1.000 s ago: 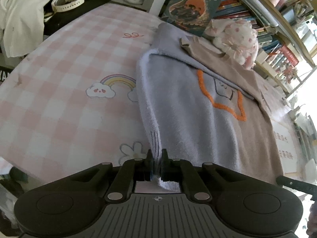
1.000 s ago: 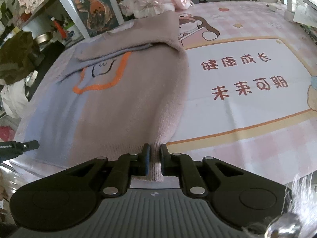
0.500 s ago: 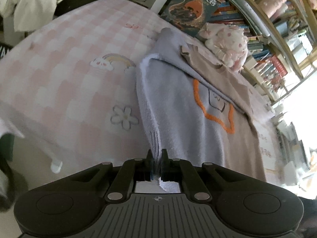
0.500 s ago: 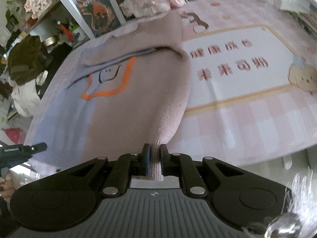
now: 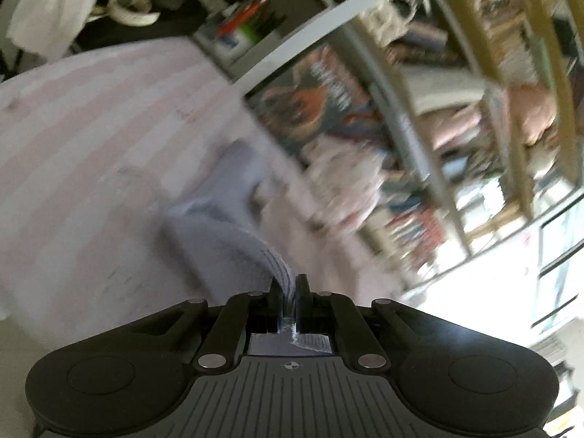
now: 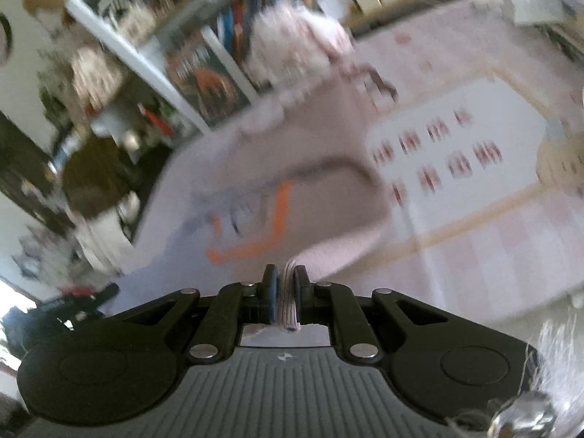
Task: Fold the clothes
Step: 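Lift both held edges and fold them over the sweater body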
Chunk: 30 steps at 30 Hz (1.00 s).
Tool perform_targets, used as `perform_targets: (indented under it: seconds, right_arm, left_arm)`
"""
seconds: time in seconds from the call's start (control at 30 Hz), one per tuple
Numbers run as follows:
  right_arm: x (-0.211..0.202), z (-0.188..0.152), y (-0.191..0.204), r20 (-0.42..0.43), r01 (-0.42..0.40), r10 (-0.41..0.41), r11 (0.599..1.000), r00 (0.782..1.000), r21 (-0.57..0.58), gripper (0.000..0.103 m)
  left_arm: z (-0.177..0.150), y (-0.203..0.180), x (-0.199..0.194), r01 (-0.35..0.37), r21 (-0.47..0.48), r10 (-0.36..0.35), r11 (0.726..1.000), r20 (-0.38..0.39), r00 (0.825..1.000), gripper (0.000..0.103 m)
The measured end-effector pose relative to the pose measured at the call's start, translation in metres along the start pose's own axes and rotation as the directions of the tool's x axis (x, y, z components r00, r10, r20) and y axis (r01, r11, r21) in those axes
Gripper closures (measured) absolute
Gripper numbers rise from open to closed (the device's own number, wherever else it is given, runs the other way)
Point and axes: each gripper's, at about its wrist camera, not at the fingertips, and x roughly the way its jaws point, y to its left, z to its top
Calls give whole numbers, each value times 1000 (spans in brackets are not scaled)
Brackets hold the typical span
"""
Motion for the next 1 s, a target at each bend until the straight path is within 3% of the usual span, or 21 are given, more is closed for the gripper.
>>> perform_targets:
  seconds: [0.13,0.33,0.63,0.77,0.83,0.93,1.0]
  right_arm:
    - [9,37,4,83,-37,33,998,996,46,95]
    - [22,92,10,208,-98,74,989,975,109,96]
    - [85,144,5,252,-3,-33,990,967,142,99]
    - [114,159,-3,241,107,-135,986,961,127,102]
    - [125,160,-5,215,157,-177,982,960,108,99]
    - [140,160,-9,177,227,-237,971,955,77,97]
    - [150,156,-5,138,256,-256,966,957,14,69]
  left_arm:
    - [30,-7,27,59,-23,-58,998,51,997,99]
    - [72,-11,79,57,14,-57,998,22,998,99]
    - [107,4,151,16,-2,-16,1000,-65,998,99]
    - [119,12,183,-74,25,77,997,-140,987,91]
    - [126,17,191,-121,47,127,992,-155,980,76]
    - [137,20,188,-156,136,171,978,-107,979,63]
    - [141,19,187,-185,237,212,954,-93,973,63]
